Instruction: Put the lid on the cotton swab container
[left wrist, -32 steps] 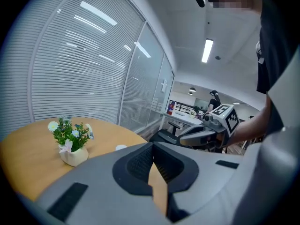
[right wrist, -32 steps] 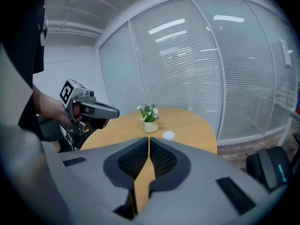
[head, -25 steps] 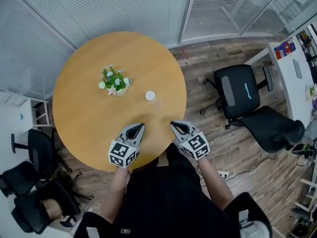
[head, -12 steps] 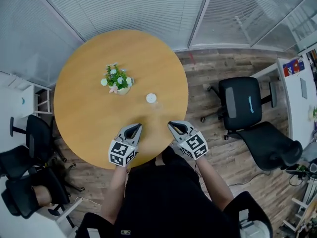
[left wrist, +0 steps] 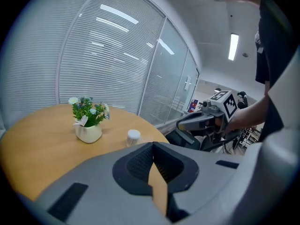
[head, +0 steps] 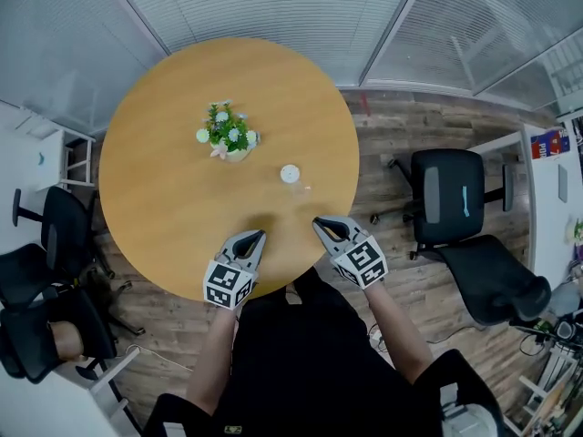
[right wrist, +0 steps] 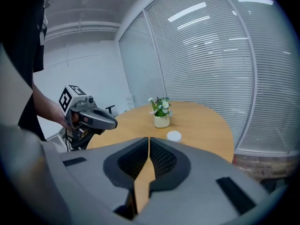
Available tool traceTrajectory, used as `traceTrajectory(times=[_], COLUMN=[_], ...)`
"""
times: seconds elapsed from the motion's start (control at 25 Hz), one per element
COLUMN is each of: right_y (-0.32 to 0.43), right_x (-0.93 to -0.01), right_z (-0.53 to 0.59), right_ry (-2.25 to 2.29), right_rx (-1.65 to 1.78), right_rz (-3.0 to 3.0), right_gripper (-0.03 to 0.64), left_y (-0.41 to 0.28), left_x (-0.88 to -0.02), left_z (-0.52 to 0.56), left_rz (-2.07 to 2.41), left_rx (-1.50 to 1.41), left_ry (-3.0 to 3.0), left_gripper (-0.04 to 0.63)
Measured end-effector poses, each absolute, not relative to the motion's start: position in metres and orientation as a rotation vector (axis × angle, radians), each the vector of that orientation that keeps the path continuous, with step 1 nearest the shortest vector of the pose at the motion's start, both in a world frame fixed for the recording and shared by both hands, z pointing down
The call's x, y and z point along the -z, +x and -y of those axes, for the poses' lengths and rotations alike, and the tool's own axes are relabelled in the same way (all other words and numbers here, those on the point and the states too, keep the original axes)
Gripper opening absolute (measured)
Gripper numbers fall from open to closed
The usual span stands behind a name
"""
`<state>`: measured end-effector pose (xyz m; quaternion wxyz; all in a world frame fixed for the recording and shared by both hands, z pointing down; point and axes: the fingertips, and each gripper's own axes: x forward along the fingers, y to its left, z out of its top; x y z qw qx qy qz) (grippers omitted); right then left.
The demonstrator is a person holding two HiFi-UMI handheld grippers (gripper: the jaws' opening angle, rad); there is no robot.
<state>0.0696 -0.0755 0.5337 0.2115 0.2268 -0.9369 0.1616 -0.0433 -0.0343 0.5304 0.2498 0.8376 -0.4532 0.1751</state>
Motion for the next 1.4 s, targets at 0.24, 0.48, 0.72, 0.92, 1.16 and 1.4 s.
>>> traceTrajectory(times=[0.24,0.48,0.72,0.92,1.16,1.4], right_y=[0.048,0.027,0.028,0.029,0.034,0.047], right_x=[-0.542,-0.554,-0.566,-0.585,-0.598,-0.611], right_z=[0.076,0.078,0.083,0.087,0.087,0.086], right_ry=[0.656,0.619,0.654,0.708,0.727,0.725], right_rx=[-0.492,-0.487,-0.519,-0.573,-0.591,-0.572], right_rz=[2.576,2.55,2.509,2.47,2.448,2.427], right_gripper=[0.008,0.008,0.008,0.008,0.008,0.008], left_y=[-0.049,-0.042,-0.029,-0.03,-0.029,-0.022], left_x=[-0.549,-0.573,-0.604,-0.629,-0.655,-0.674], left_z=[0.035,0.052,0.072,0.094,0.114,0.133], left_rz=[1.138,1.055,0.973,0.922,0.88,0.845], left_rx=[-0.491,-0.535,-0.609,-0.657,-0.755,-0.881], left_ry=[2.29,2.32,2.367,2.406,2.453,2.512], left_gripper=[0.006,0.006,0.006,0.006,0.008,0.13])
